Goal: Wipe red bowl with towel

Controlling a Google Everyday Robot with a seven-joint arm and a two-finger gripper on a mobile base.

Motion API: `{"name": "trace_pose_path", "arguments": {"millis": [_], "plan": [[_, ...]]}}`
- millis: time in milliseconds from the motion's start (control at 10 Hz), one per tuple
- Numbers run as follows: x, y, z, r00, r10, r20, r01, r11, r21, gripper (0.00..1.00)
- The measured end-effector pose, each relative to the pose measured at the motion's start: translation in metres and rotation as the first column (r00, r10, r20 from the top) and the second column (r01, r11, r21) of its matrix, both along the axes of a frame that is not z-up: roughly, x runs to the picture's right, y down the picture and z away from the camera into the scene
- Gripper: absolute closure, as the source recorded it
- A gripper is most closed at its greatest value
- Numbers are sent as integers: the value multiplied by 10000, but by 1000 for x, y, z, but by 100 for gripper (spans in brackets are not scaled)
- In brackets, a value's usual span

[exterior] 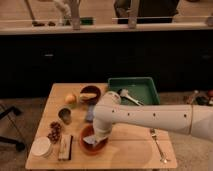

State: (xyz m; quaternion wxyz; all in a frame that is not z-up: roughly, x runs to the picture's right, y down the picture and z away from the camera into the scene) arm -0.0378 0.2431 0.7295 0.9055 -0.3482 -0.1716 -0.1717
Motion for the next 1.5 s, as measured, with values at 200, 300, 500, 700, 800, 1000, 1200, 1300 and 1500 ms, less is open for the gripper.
{"name": "trace_pose_path", "arguments": {"millis": [200, 300, 500, 700, 800, 1000, 1200, 1300, 1500], "plan": [[-10, -5, 11, 9998, -206, 31, 205, 9997, 112, 96], [-18, -5, 17, 9995, -303, 84, 302, 9995, 114, 96], [-33, -3, 25, 9987, -436, 270, 435, 9990, 66, 96], [-48, 3, 23, 9952, -595, 780, 598, 9982, -25, 96], [-51, 6, 19, 9934, -629, 964, 640, 9979, -78, 96], [-50, 20, 3, 9881, -751, 1340, 801, 9962, -327, 96], [-41, 34, -8, 9860, -929, 1387, 1024, 9927, -632, 96], [-33, 36, -10, 9868, -983, 1287, 1084, 9914, -737, 96], [-12, 33, -7, 9905, -1056, 882, 1123, 9908, -753, 96]]}}
